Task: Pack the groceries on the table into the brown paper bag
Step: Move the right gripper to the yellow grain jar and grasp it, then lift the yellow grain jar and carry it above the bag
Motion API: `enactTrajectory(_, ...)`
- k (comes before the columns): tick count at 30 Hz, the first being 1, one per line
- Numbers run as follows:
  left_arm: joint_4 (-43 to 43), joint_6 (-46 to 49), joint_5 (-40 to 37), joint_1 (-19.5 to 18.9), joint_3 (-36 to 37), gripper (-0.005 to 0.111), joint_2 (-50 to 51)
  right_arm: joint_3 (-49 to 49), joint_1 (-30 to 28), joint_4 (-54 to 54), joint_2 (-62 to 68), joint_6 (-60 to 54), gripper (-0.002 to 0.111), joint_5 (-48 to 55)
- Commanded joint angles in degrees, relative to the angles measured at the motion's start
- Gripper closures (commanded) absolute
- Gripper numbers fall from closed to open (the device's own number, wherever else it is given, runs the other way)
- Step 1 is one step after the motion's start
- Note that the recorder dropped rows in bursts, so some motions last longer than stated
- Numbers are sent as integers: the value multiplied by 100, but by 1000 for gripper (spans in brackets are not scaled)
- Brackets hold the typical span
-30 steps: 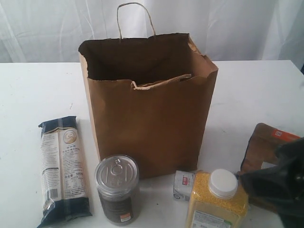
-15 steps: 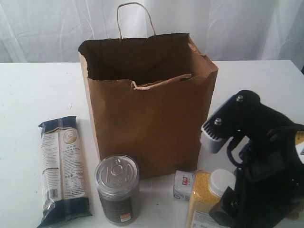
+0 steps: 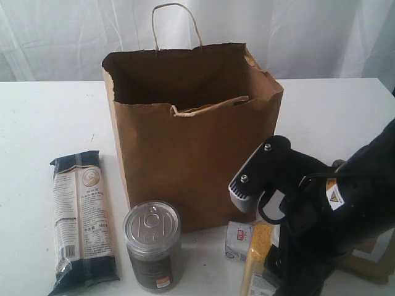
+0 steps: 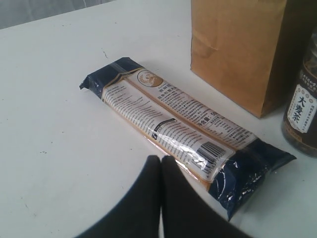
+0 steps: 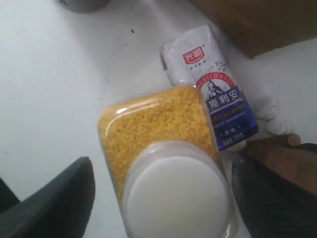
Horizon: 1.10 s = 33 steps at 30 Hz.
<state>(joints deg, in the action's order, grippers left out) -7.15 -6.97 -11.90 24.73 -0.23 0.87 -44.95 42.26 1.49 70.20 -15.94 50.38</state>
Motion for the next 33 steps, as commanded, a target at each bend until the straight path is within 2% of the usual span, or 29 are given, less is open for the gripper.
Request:
enactTrajectory(1, 24, -54, 16, -13, 23, 107, -38, -31, 2, -20, 168, -78, 42, -42)
enactTrajectory(3, 24, -54, 16, -13, 23, 107, -38, -31, 2, -7, 183, -78, 50, -42)
enactTrajectory(10, 24, -54, 16, -13, 23, 107, -38, -31, 2, 482, 183, -78, 105, -94)
enactTrajectory(11, 24, -54, 16, -13, 23, 107, -38, -31, 2, 560, 183, -78, 108, -105)
enactTrajectory(21, 24, -54, 16, -13, 23, 107, -38, -256, 2, 1527, -579, -78, 108, 261)
enactTrajectory(33, 26, -54, 26, -13, 23, 107, -38, -1562, 2, 2342, -1969, -53, 108, 594)
